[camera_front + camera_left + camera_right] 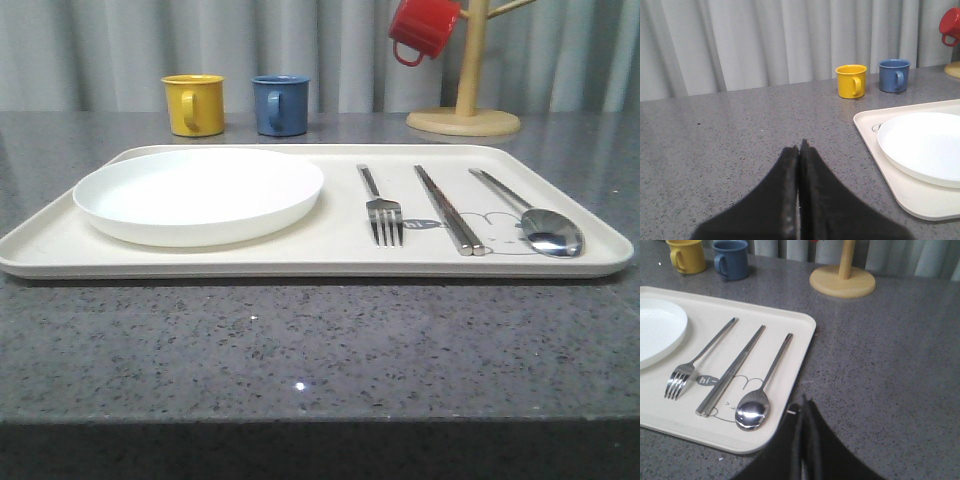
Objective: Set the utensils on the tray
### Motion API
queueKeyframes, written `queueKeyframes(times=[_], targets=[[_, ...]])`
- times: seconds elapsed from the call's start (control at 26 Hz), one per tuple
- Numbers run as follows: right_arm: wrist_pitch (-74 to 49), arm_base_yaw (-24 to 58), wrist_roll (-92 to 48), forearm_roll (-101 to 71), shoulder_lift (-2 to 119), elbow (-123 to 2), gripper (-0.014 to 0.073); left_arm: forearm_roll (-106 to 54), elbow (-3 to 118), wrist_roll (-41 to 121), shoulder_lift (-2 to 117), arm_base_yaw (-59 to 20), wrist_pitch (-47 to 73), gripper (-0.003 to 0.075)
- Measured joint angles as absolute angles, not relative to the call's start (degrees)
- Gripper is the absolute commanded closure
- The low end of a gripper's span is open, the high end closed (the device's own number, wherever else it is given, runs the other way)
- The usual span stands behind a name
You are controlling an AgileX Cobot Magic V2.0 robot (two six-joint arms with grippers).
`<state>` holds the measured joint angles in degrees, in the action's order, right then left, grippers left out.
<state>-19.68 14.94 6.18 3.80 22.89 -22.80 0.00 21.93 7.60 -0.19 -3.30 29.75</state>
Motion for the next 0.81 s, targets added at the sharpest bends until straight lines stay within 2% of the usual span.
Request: queueKeyframes(times=[0.19,0.81], targets=[[-18.1,14.9,6.2,3.8,19.2,-22.2,0.0712,0.0,21.9,7.6,-0.2,-3.3,29.8,0.0739],[-17.9,14.9,6.2,3.9,19.1,-22.1,0.0712,0.0,21.9,7.6,-0.2,-3.2,29.8,0.0739]])
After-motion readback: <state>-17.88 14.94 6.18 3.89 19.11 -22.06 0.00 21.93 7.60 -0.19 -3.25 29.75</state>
